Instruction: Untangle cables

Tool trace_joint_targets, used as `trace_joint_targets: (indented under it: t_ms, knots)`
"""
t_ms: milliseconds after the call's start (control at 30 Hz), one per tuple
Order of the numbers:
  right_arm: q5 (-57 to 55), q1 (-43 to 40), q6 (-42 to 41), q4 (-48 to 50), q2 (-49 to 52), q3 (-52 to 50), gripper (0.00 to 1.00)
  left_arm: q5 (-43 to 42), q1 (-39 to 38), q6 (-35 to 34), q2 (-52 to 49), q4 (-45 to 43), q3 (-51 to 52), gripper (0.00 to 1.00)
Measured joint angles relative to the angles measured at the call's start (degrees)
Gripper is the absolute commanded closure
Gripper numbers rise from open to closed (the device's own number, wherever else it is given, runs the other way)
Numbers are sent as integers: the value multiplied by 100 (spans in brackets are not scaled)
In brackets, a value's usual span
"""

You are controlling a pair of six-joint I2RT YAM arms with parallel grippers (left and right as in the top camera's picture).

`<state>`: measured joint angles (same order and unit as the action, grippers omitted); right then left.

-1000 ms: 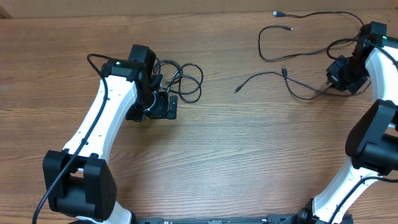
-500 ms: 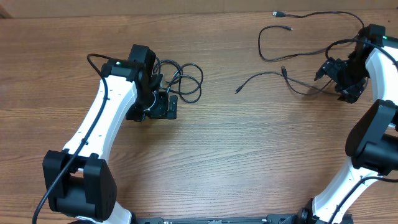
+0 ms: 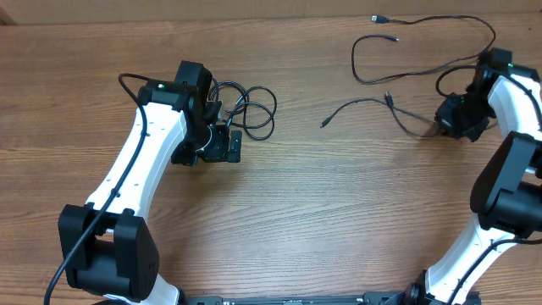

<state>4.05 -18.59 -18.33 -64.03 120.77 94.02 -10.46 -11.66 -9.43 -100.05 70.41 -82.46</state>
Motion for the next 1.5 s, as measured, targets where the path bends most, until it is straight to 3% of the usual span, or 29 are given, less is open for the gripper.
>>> trace_joint_targets:
  t_ms: [167,200,300,367,567,833,1033,1267,1500]
  knots:
    - [-4,-2,7,297,0,-210,96,0,0,0,0,-7,0,0]
    - [-7,-2,7,339,0,-225,89,0,0,0,0,-7,0,1]
    - [-7,0,-4,409,0,-256,17,0,0,0,0,-7,0,1]
    - [15,-2,4,413,0,-258,0,0,0,0,0,-9,0,0]
    - [131,-2,28,-227,0,-28,0,-2,0,0,0,-15,0,0]
    - [461,-13,35,-1803,0,2087,0,0,0,0,0,-17,2,1]
    - [1453,39,39,-2463,0,2730,0,0,0,-2,0,-20,4,0]
    - [1943,960,219,-2437,0,2562,0,0,0,-17,0,-22,4,0]
    - [1484,2498,15,-1438,0,1897,0,0,0,-221,0,-9,4,0]
